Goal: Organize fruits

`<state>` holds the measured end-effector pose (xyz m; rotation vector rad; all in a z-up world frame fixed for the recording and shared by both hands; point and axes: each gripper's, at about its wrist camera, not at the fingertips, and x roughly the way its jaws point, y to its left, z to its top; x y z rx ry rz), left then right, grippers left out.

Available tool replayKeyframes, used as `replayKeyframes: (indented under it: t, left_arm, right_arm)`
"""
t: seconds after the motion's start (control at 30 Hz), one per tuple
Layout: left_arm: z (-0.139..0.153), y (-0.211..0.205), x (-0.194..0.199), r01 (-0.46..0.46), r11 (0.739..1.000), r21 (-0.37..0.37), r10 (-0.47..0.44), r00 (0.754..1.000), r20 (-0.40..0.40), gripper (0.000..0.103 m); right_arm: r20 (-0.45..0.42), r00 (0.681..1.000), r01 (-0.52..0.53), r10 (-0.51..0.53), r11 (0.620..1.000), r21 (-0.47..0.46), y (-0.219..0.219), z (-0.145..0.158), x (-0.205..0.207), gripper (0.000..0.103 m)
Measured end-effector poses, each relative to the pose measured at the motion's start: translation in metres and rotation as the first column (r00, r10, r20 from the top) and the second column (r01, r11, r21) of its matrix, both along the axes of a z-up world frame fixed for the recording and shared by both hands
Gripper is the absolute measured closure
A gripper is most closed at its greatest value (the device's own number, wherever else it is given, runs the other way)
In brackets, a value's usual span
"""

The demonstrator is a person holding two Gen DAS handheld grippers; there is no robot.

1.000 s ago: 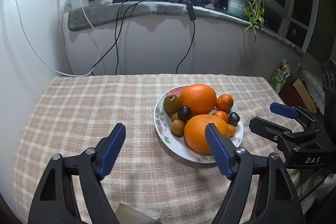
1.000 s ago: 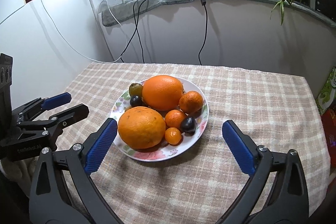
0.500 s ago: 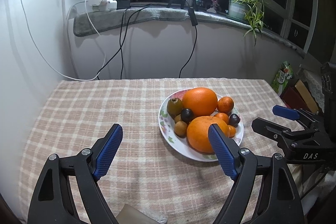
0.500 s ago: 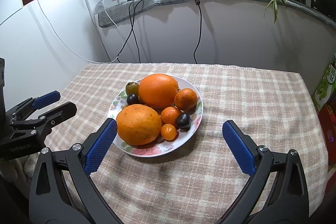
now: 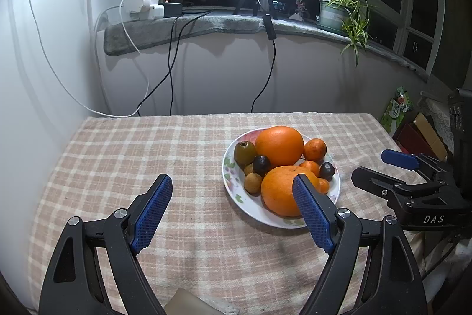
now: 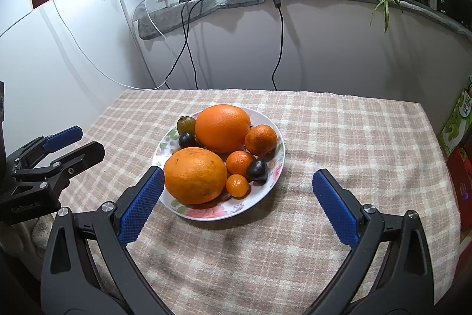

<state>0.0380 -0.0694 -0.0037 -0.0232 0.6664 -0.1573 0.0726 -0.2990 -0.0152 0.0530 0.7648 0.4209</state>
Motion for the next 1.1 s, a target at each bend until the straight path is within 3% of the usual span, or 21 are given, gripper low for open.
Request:
replayKeyframes:
  t: [1.1]
  left_arm:
    - [0.0005,-0.0007,-0.0009,0.002,1.0,0.0,-0.002,1.0,0.003,0.019]
  right_arm:
    - [-0.011,1.0,-0.004,0.004,1.0,0.003,0.0015,-0.0032,0.0003,0.001]
